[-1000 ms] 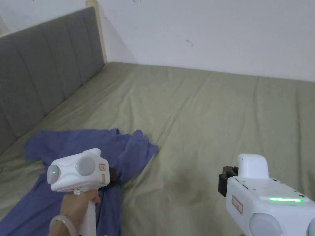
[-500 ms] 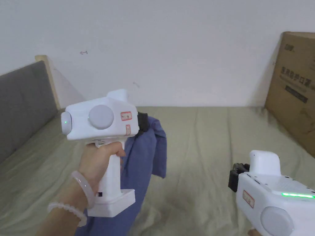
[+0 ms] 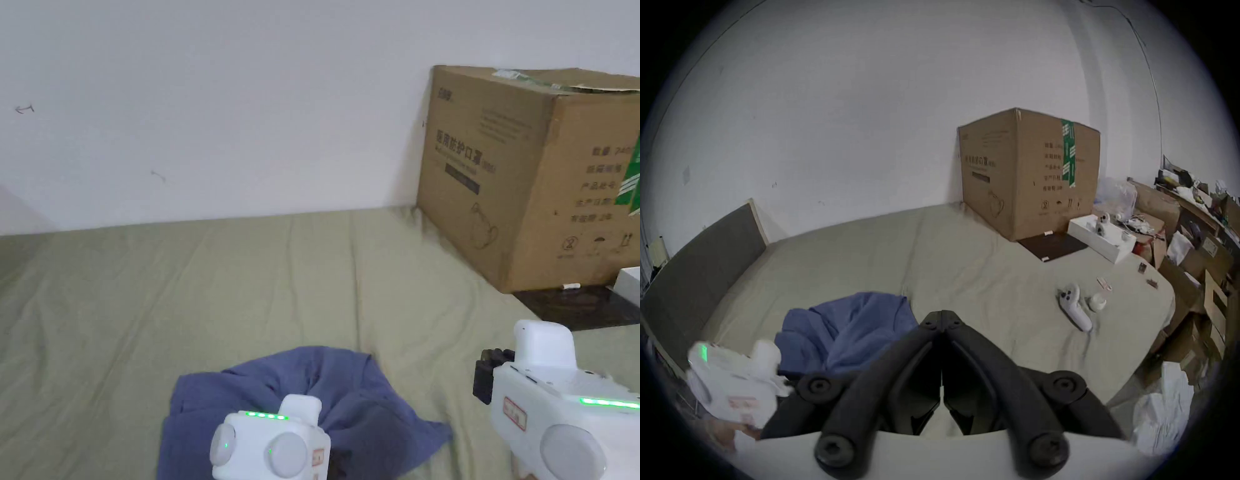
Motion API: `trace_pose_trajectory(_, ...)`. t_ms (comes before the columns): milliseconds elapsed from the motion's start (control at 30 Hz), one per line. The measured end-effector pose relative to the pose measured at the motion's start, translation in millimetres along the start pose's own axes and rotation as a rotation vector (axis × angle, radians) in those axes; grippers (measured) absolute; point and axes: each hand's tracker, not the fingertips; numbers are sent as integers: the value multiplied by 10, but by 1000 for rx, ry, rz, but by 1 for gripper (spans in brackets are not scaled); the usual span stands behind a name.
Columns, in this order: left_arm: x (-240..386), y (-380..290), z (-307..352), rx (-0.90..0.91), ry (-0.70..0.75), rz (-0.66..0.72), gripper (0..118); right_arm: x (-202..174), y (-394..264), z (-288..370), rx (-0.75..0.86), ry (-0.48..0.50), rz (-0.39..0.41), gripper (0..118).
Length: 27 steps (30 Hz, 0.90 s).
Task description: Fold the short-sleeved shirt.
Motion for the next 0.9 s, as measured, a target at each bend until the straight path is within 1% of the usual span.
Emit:
trace_pose_trajectory(67,-28,-147,-135,6,29,-17,10,-16,-77,-69,-29,-1,18,0)
trace_pose_trajectory(100,-18,-218,-66,42,25,-6,11,-27,-111,-101,-40,1,27,0)
trace_pose_trajectory(133,-42,-209,-45,69,20,-1,20,-43,-131,-126,-47,2,31,0)
trace_pose_trajectory(167,-69,-168,-16,60,12,10,35,-65,-150,-163,-56,2,33,0)
trace_pose_trajectory(200,-92,-123,14,55,-13,31,61,-93,-162,-194,-63,7,31,0)
trace_pose_trajectory(233,-73,-101,82,57,-24,28,95,-120,-169,-213,-68,13,26,0)
trace_pose_trajectory(267,-72,-77,136,61,-22,23,109,-157,-176,-230,-73,24,22,0)
trace_pose_trajectory(300,-72,-63,199,73,-14,17,112,-192,-174,-240,-74,34,22,0)
trace_pose_trajectory(400,-189,-44,475,146,4,29,110,-341,-164,-261,-81,56,52,0)
trace_pose_trajectory(467,-341,-76,687,175,11,85,108,-429,-155,-259,-80,71,60,0)
trace_pose_trajectory(500,-462,-139,784,198,12,123,101,-475,-159,-250,-77,89,58,0)
trace_pose_trajectory(533,-557,-209,879,216,14,153,76,-514,-168,-244,-76,103,56,0)
trace_pose_trajectory(600,-789,-429,1007,224,54,228,0,-613,-220,-248,-85,131,67,0)
trace_pose_trajectory(667,-994,-690,1058,204,120,273,0,-703,-303,-272,-99,142,88,0)
trace_pose_trajectory(733,-1209,-899,1053,173,136,325,0,-775,-400,-332,-129,163,102,0)
trace_pose_trajectory(833,-1417,-994,1030,148,146,381,0,-855,-498,-425,-158,172,98,0)
trace_pose_trajectory(867,-1473,-989,1029,152,142,391,2,-878,-516,-458,-168,177,91,0)
trace_pose_trajectory(900,-1489,-963,1033,173,137,393,13,-904,-528,-495,-180,183,84,0)
